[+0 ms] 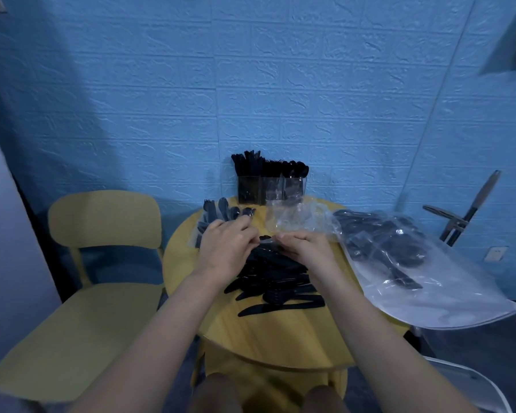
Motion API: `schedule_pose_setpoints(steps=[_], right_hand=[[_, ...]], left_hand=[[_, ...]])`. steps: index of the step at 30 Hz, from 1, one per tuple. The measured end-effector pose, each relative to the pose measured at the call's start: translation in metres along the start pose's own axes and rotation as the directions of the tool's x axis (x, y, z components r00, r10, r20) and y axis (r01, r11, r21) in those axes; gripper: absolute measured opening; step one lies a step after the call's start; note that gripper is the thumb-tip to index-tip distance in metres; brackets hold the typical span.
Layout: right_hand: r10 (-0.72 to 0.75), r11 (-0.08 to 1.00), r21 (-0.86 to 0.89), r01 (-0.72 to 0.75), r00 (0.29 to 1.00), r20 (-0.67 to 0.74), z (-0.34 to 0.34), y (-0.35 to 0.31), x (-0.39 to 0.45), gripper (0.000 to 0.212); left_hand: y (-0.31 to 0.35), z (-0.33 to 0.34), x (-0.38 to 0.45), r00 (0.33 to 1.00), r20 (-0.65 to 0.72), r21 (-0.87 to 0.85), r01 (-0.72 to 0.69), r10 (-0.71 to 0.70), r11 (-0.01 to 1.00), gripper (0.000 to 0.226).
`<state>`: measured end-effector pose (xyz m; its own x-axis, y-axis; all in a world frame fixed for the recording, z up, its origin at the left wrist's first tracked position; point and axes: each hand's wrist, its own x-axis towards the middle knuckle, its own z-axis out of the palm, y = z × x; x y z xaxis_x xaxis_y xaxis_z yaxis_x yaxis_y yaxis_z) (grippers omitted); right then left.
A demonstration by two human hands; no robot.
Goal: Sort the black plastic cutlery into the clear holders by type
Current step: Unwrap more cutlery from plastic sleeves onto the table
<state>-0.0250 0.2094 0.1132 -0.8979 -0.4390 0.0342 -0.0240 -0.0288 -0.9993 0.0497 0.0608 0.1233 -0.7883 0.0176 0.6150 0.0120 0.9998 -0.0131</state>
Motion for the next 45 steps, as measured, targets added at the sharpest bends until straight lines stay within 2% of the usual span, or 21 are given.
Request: schedule_pose_setpoints(steps=[4,7,10,14,19,23,25,27,29,30,32,33,35,37,39,41,43,45], right_hand=[[-0.002,0.999,0.043,0.007,0.993,-0.114,0.006,0.004,0.003,0.02],[-0.023,0.997,0.065,0.038,0.976,-0.217,0.005,0.006,0.008,0.015],[-0.056,0.994,0.074,0.078,0.963,-0.264,0.005,0.006,0.011,0.013],[-0.036,0.97,0.217,0.11,0.947,-0.321,0.006,0.009,0.013,0.012],[0.037,0.917,0.38,0.124,0.92,-0.389,0.003,0.017,0.012,0.017],[0.162,0.819,0.568,0.084,0.916,-0.368,0.004,0.02,0.009,0.016],[0.177,0.808,0.586,0.065,0.921,-0.346,0.004,0.023,0.009,0.016],[0.133,0.876,0.477,0.069,0.916,-0.377,0.003,0.026,0.01,0.013],[-0.067,0.971,0.172,0.169,0.874,-0.481,0.0,0.027,0.008,0.01],[-0.229,0.966,-0.008,0.258,0.843,-0.487,-0.003,0.026,0.005,0.008],[-0.461,0.883,-0.274,0.381,0.815,-0.352,-0.007,0.023,0.002,0.005],[-0.485,0.851,-0.361,0.382,0.835,-0.259,-0.008,0.021,0.002,0.005],[-0.413,0.83,-0.463,0.312,0.901,-0.133,-0.01,0.02,0.007,0.009],[-0.378,0.824,-0.502,0.264,0.916,-0.138,-0.012,0.023,0.012,0.017],[-0.432,0.798,-0.543,0.262,0.877,-0.211,-0.015,0.026,0.014,0.024],[-0.522,0.726,-0.618,0.302,0.827,-0.209,-0.016,0.028,0.012,0.023],[-0.626,0.595,-0.685,0.42,0.777,-0.067,-0.015,0.028,0.009,0.016],[-0.708,0.418,-0.728,0.544,0.697,0.114,-0.014,0.031,0.009,0.016]], left_hand=[[0.008,0.007,-0.005,1.0,-0.012,-0.052,0.017,-0.018,0.998,0.015],[0.013,0.014,-0.006,0.987,0.119,-0.113,0.12,-0.106,0.986,0.003],[0.015,0.02,-0.007,0.959,0.222,-0.293,0.236,-0.174,0.927,0.006],[0.009,0.026,-0.007,0.904,0.378,-0.326,0.329,-0.197,0.886,0.018],[0.0,0.026,-0.01,0.93,0.304,-0.278,0.294,-0.207,0.914,0.019],[-0.003,0.025,-0.012,0.932,0.256,-0.301,0.331,-0.258,0.895,0.018],[-0.003,0.026,-0.014,0.928,0.246,-0.29,0.345,-0.278,0.893,0.015],[-0.004,0.027,-0.016,0.932,0.228,-0.26,0.338,-0.283,0.904,0.014],[-0.007,0.028,-0.017,0.936,0.209,-0.223,0.327,-0.283,0.918,0.014],[-0.009,0.028,-0.018,0.938,0.205,-0.206,0.321,-0.28,0.924,0.014],[-0.011,0.029,-0.018,0.941,0.202,-0.186,0.31,-0.273,0.932,0.014],[-0.011,0.029,-0.018,0.942,0.199,-0.181,0.306,-0.27,0.935,0.015],[-0.011,0.03,-0.019,0.945,0.19,-0.18,0.299,-0.265,0.937,0.016],[-0.01,0.031,-0.019,0.949,0.181,-0.171,0.289,-0.258,0.942,0.015],[-0.011,0.032,-0.02,0.949,0.176,-0.159,0.29,-0.262,0.944,0.015],[-0.011,0.032,-0.021,0.948,0.173,-0.155,0.295,-0.269,0.943,0.017],[-0.011,0.033,-0.021,0.948,0.173,-0.142,0.292,-0.267,0.946,0.017],[-0.011,0.034,-0.021,0.95,0.17,-0.125,0.284,-0.261,0.951,0.014]])
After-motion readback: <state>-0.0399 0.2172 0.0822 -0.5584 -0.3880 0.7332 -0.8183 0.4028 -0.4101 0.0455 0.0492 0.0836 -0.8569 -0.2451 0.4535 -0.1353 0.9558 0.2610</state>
